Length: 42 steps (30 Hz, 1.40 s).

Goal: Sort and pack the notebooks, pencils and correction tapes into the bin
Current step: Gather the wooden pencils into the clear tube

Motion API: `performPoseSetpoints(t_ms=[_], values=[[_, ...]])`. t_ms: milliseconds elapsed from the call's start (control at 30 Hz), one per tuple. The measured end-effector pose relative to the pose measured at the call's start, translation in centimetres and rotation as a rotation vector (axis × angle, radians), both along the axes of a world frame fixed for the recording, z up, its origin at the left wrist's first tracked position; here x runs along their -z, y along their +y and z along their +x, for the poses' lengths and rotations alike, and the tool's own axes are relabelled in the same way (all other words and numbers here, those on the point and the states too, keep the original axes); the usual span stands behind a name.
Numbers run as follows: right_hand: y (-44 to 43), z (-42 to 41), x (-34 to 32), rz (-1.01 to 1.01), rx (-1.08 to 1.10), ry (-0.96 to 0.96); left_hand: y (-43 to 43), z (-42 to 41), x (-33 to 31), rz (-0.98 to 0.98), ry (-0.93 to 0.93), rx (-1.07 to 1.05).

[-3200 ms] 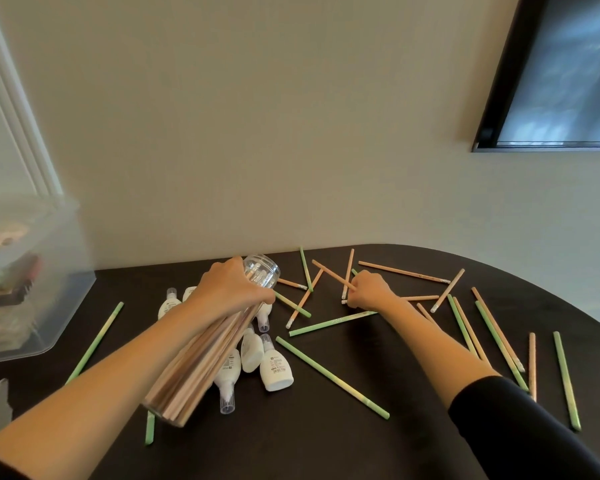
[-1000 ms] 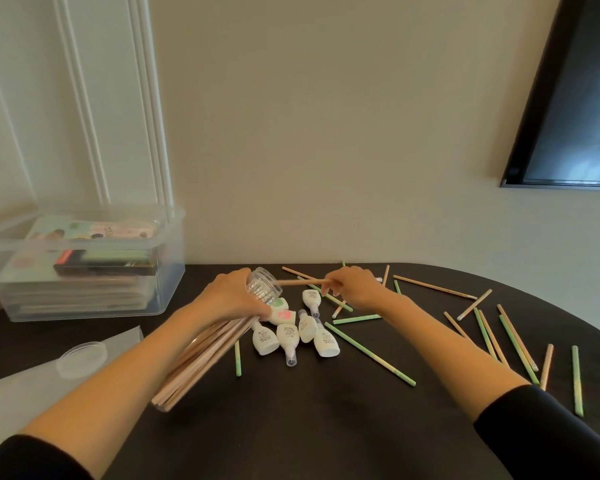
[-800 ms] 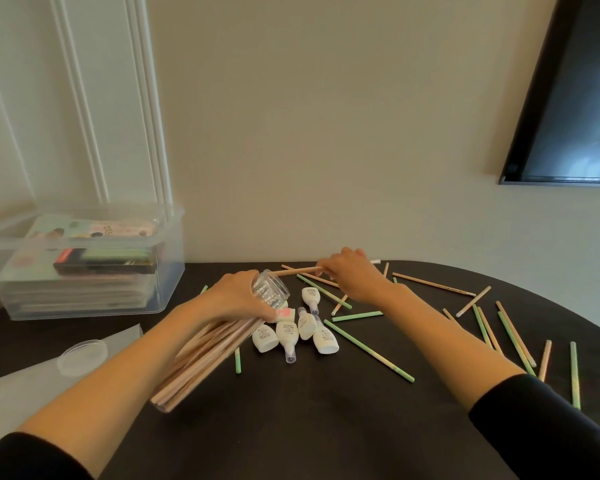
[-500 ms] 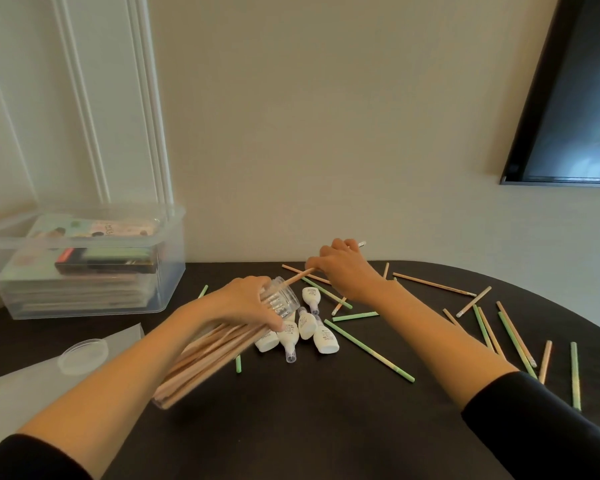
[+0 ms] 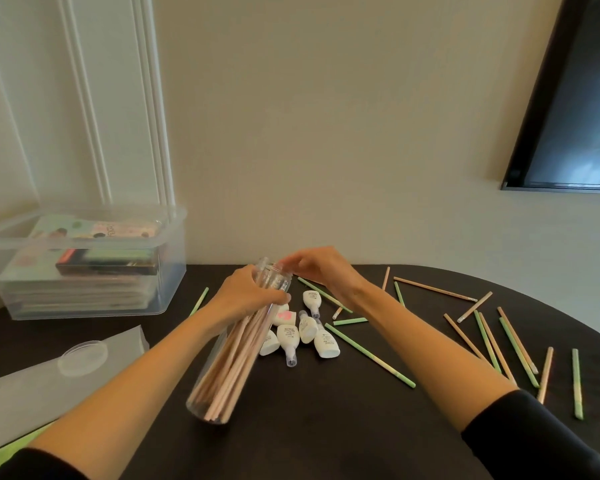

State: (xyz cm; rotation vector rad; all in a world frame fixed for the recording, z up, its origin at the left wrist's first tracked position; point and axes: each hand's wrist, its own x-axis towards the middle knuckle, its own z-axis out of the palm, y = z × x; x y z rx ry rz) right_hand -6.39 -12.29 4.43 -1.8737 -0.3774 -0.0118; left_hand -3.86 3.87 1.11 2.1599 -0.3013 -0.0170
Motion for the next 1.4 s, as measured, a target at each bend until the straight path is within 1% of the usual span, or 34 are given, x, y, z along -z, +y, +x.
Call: performPoseSetpoints(t_ms=[67,200,267,333,400,500,567,600,667,700,767,833,900,1000,1067,1167,1233,1300,1333,1400], values=[[-0.3,-0.1,0.1,0.084,-0.023,0.048,-0.2,0.0,0.1,0.042,0.011,0.011],[-1.1,0.7,0.1,0.126,-0.003,0.110,-0.5,0.3,-0.1,0.201,-0.012,-0.020],[-1.9,1.5,0.6,0.229,0.121,0.125,-0.5,0.8,-0.5,0.233,-0.033,-0.070],[-3.3,2.5,1.6,0.320,0.323,0.152,-0.6,1.4,-1.2,0.276,-0.047,-0.114],[-5.3,3.8,2.9,0.326,0.526,0.198,-0.8,2.1,-1.8,0.342,-0.066,-0.136],[-8.3,6.2,5.2,0.202,0.742,0.272,-1.5,3.4,-2.4,0.394,-0.079,-0.134],[-9.8,8.1,6.5,0.098,0.768,0.304,-2.2,4.6,-2.4,0.403,-0.062,-0.127],[-10.2,8.9,7.1,0.009,0.777,0.318,-2.5,5.2,-2.4,0.407,-0.053,-0.126],[-10.7,10.0,8.0,-0.256,0.800,0.335,-3.1,6.1,-2.4,0.410,-0.041,-0.124],[-10.8,10.7,8.5,-0.390,0.793,0.338,-3.5,6.8,-2.3,0.414,-0.032,-0.121],[-10.8,12.1,9.4,-0.588,0.750,0.352,-4.1,8.1,-2.1,0.427,-0.027,-0.119],[-10.5,13.1,10.0,-0.733,0.679,0.385,-4.5,9.1,-1.8,0.425,-0.024,-0.121],[-10.2,13.6,10.2,-0.795,0.617,0.446,-4.8,9.7,-1.5,0.419,-0.027,-0.124],[-11.2,14.3,9.8,-0.674,0.596,0.578,-5.3,10.7,-1.0,0.417,-0.028,-0.112],[-12.1,14.1,9.5,-0.647,0.582,0.647,-5.6,11.1,-0.6,0.431,-0.027,-0.101],[-13.6,13.2,9.0,-0.629,0.590,0.658,-5.9,11.5,-0.4,0.443,-0.019,-0.096],[-14.6,12.9,9.0,-0.515,0.613,0.659,-6.1,11.4,-0.2,0.446,-0.018,-0.100],[-15.4,13.0,8.9,-0.388,0.679,0.618,-6.4,11.3,0.0,0.448,-0.015,-0.092],[-15.7,13.1,8.9,-0.356,0.731,0.564,-6.6,11.3,0.1,0.448,-0.013,-0.086],[-16.4,13.6,9.1,-0.397,0.851,0.400,-7.0,11.3,0.3,0.446,-0.014,-0.074]])
